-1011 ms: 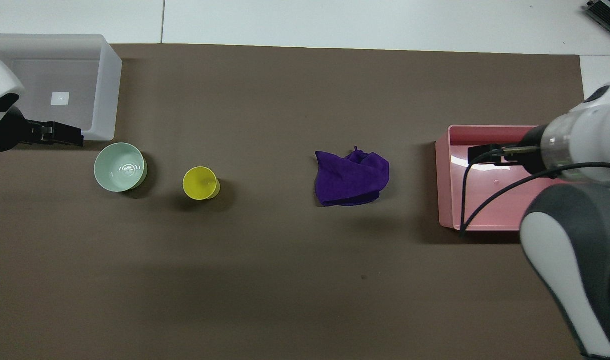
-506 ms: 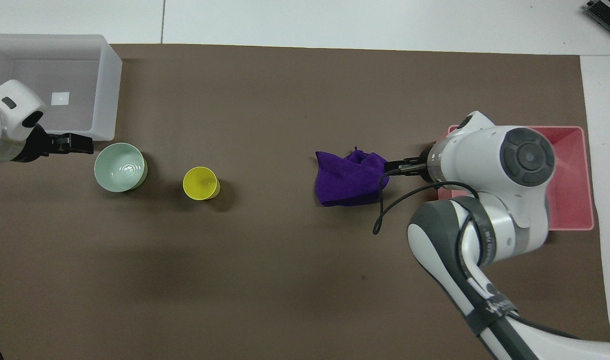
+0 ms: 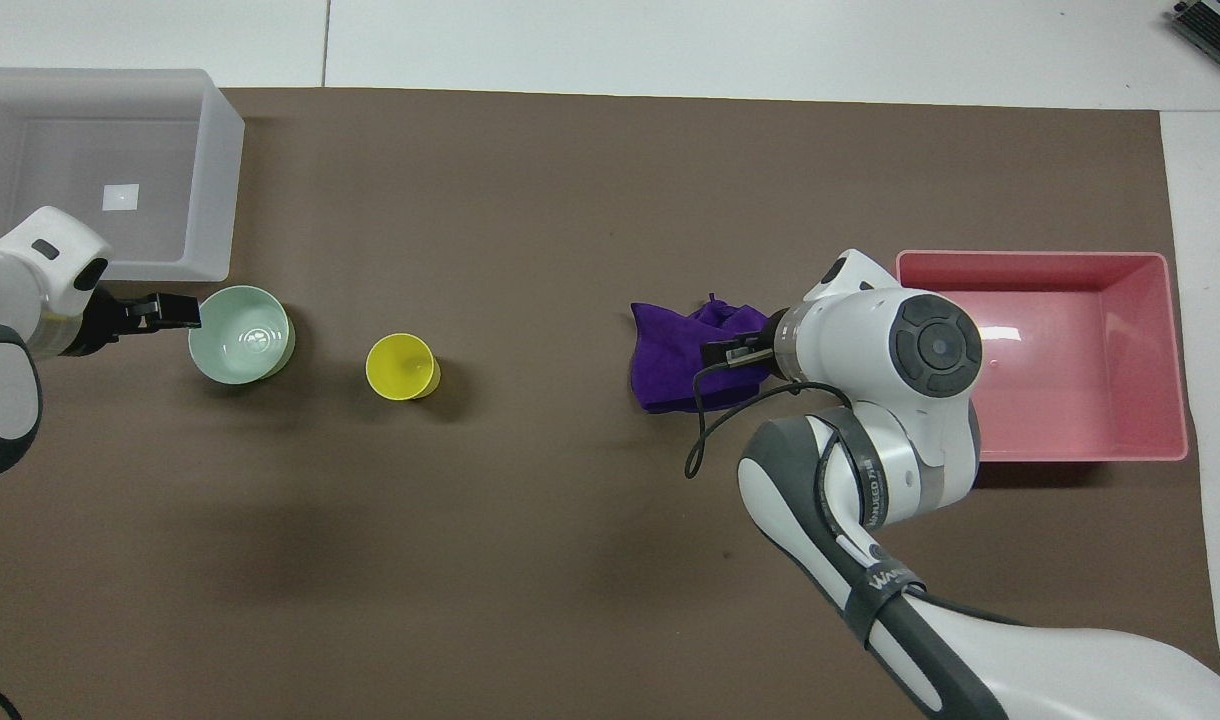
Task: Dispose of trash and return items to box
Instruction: 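Reach the right gripper to the purple cloth while the left gripper reaches the bowl, then grasp the purple cloth with the right gripper while the left gripper grasps the bowl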
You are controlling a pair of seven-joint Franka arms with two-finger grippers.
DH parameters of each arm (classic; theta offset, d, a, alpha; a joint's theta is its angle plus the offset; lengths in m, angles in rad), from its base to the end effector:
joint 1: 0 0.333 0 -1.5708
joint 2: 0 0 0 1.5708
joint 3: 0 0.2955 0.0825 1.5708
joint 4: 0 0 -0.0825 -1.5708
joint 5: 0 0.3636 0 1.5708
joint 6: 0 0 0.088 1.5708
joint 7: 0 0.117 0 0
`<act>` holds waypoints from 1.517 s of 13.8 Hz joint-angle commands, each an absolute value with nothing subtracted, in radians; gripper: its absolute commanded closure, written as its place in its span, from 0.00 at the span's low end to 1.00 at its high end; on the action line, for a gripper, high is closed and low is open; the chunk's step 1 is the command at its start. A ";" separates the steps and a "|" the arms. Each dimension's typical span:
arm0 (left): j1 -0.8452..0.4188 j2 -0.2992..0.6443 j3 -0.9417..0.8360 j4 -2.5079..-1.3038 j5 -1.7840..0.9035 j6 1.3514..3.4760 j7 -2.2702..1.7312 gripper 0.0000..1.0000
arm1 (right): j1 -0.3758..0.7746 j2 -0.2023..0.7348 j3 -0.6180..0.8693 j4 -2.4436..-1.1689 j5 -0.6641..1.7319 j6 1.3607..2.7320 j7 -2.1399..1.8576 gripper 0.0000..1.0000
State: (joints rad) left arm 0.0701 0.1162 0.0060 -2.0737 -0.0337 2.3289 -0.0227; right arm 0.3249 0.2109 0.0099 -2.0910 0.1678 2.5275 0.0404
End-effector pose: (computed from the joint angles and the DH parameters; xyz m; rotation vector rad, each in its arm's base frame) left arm 0.5620 0.0420 0.3695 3.1068 0.1869 0.2176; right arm 0.5483 0.1898 0.3289 -2.9628 -0.2489 -0.2984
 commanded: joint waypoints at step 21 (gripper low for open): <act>0.078 0.152 -0.002 -1.955 -0.091 2.231 0.049 1.00 | 0.325 0.160 -0.002 -1.939 0.094 2.256 0.279 1.00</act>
State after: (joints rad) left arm 0.0723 0.1632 -0.0055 -2.0539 -0.0797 2.3484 0.0194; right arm 0.3326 0.2002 -0.0028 -2.0081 0.1716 2.3697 0.1693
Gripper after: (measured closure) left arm 0.965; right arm 0.930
